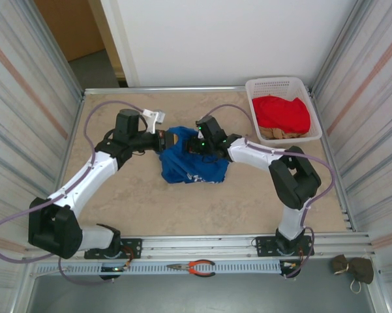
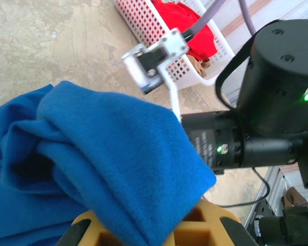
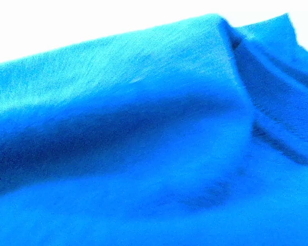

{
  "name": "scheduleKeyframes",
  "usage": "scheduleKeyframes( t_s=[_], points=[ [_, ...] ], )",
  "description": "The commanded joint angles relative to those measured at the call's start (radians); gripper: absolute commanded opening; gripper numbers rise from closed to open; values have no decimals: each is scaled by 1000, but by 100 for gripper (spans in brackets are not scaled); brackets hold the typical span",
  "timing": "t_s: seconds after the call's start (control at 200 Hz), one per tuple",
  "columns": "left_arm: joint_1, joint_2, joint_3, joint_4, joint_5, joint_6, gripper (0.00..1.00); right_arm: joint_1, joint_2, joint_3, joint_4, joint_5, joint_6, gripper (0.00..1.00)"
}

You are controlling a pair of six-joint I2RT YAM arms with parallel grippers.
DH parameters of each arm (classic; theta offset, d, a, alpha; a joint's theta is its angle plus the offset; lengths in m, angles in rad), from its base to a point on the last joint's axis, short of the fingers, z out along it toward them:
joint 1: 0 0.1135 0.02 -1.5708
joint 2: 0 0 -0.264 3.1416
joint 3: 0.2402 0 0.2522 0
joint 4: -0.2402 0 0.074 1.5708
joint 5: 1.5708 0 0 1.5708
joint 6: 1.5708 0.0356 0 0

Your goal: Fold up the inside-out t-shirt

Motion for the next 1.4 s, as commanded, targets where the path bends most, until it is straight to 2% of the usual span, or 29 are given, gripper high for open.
scheduleKeyframes(
  t_s=[0.0,0.11,0.256,0.306,0.376,0.421,0.521,0.636,0.782,0.902,1.017,1.117,1.257,1.393],
  points=[
    [64,-18,-33,59,-35,-57,0,-26,-113,-15,9,-75,-12,0],
    [130,38,-25,59,-72,-62,0,-27,-265,-49,-59,-112,-37,0],
    [175,178,82,18,-115,-21,1,-18,-430,-39,-118,-163,-32,0],
    [182,236,139,-3,-134,-5,11,-16,-469,-25,-122,-177,-23,0],
    [189,320,227,-45,-144,16,40,-22,-505,-10,-98,-186,-4,0],
    [191,359,278,-77,-139,27,52,-33,-514,-1,-79,-198,12,0],
    [188,370,310,-106,-131,27,66,-58,-499,16,-78,-216,15,0],
    [187,237,186,-52,-131,-35,77,-89,-481,-34,-35,-243,40,0],
    [120,33,-4,22,-144,-155,84,-99,-474,-96,5,-264,48,0],
    [25,-8,-59,49,-161,-207,84,-99,-486,-134,7,-262,39,0],
    [-50,56,-26,8,-232,-216,85,-99,-503,-163,2,-255,38,0],
    [-85,144,24,-10,-243,-252,87,-96,-511,-176,0,-250,40,0],
    [-127,253,91,-37,-316,-311,90,-87,-517,-180,-5,-241,41,0],
    [-152,362,126,32,-282,-364,89,-82,-522,-171,-25,-238,34,0]
  ],
)
